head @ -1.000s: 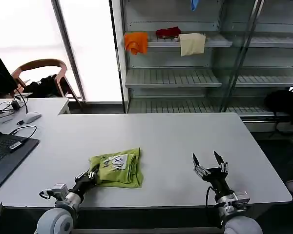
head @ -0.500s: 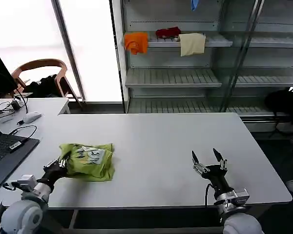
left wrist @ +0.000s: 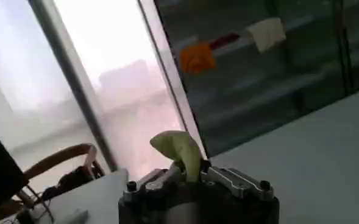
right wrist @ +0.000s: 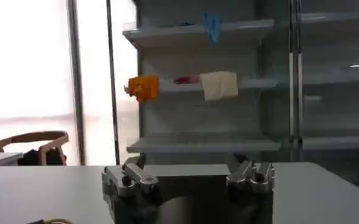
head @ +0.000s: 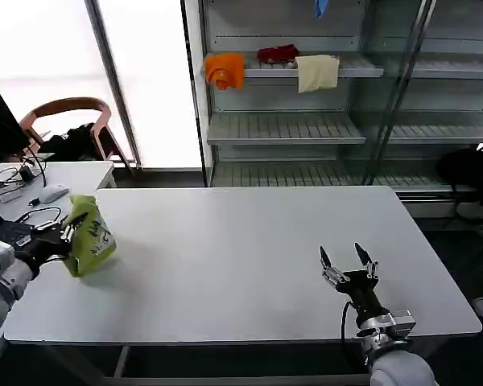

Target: Fold and organize the clothes.

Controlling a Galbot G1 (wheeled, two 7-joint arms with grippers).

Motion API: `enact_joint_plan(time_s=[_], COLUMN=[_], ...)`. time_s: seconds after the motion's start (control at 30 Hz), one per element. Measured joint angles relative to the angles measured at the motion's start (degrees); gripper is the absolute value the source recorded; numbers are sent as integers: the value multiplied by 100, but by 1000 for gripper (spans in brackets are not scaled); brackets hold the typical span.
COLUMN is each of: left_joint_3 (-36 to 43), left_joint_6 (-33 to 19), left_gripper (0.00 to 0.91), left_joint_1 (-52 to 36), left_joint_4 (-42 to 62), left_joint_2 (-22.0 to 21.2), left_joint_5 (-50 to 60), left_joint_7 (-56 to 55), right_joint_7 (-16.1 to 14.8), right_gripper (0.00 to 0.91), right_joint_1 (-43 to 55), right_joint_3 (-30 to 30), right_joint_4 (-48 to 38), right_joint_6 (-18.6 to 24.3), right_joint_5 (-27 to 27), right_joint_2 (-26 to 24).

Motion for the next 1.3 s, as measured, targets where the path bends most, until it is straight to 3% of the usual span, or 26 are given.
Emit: enact_joint_plan(time_s=[0.3,0.67,0.73,0.77,0.8,0.87,1.13,1.3], left_joint_3=[1641,2822,3025,3131,3225,3443,4246,4527], left_joint_6=[-8,520,614,658,687,743,807,837], left_gripper=[20,40,131,232,494,907,907,907], left_joint_1=[-431,-1203,-1366,-1451,-1527,-1704,-2241,-2356], left_joint_4=[354,283,304,318,326,364,355,157], left_joint_2=[-719,-1201,-1321,-1386,-1450,-1601,-2168,-2287], left_joint_5=[1595,1521,1430,1406,1388,1347,1354,1549], left_joint_7=[157,-689,-971,-1134,-1276,-1612,-2626,-3000], right_joint_7=[-2,1,3,4,6,6,5,-1], right_gripper=[907,907,907,907,907,907,907,907], right_joint_1=[119,147,148,150,152,160,245,327], right_joint_3=[-104,-139,-136,-133,-129,-129,-172,-235], right_joint_4=[-2,53,61,64,65,65,38,-12], right_joint_6=[-97,-177,-189,-196,-200,-206,-265,-324], right_joint_5=[-56,-130,-135,-136,-137,-137,-137,-137], right_joint_2=[45,137,138,139,139,139,169,215])
